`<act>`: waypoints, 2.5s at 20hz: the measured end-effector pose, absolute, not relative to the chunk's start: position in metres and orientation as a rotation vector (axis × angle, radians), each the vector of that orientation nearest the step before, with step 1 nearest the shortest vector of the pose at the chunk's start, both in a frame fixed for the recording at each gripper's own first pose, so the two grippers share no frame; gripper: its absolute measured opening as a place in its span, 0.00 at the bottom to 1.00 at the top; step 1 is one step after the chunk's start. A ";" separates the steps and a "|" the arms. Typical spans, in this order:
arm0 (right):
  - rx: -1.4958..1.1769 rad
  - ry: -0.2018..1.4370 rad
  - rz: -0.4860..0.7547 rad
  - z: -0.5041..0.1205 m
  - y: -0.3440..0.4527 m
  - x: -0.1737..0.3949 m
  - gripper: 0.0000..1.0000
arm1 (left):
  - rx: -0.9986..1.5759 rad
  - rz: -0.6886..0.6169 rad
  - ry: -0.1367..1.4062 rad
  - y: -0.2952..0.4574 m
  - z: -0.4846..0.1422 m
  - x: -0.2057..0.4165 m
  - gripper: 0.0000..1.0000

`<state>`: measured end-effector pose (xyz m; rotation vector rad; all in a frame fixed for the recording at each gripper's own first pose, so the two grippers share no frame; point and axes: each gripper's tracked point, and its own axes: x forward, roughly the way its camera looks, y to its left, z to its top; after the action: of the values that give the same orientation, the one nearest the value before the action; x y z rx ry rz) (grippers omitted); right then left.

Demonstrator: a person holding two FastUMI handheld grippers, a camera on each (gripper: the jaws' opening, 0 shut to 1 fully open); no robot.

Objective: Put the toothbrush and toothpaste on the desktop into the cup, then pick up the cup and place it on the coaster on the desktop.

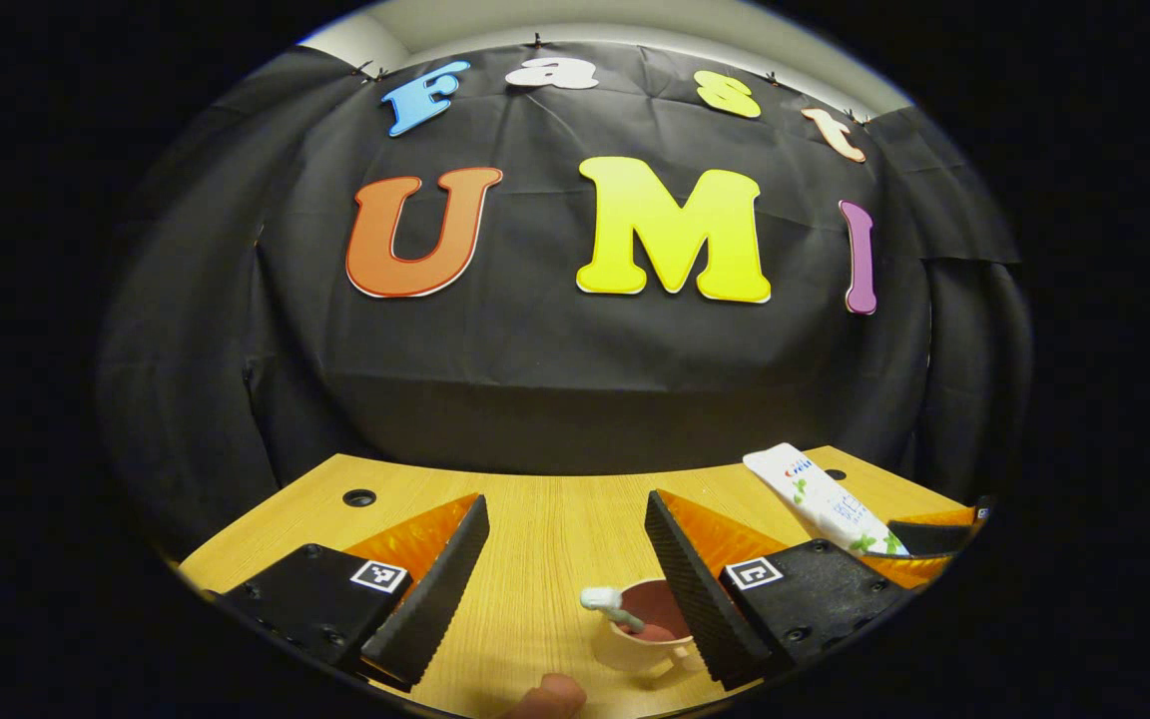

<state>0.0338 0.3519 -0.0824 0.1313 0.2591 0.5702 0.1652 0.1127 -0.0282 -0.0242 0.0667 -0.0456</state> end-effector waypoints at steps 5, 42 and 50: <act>0.168 0.167 0.603 -0.062 0.389 0.058 0.33 | -0.047 -0.042 0.065 0.122 -0.024 0.162 0.98; 0.252 0.165 0.650 -0.115 0.440 0.093 0.38 | -0.138 0.003 0.095 0.148 -0.033 0.169 0.98; 0.217 0.170 0.613 -0.124 0.423 0.090 0.39 | -0.137 0.008 0.106 0.149 -0.036 0.170 0.98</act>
<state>0.0902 0.4227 -0.1238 0.2169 0.1703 0.6133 0.1697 0.1486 -0.0360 -0.1373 0.1058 0.0075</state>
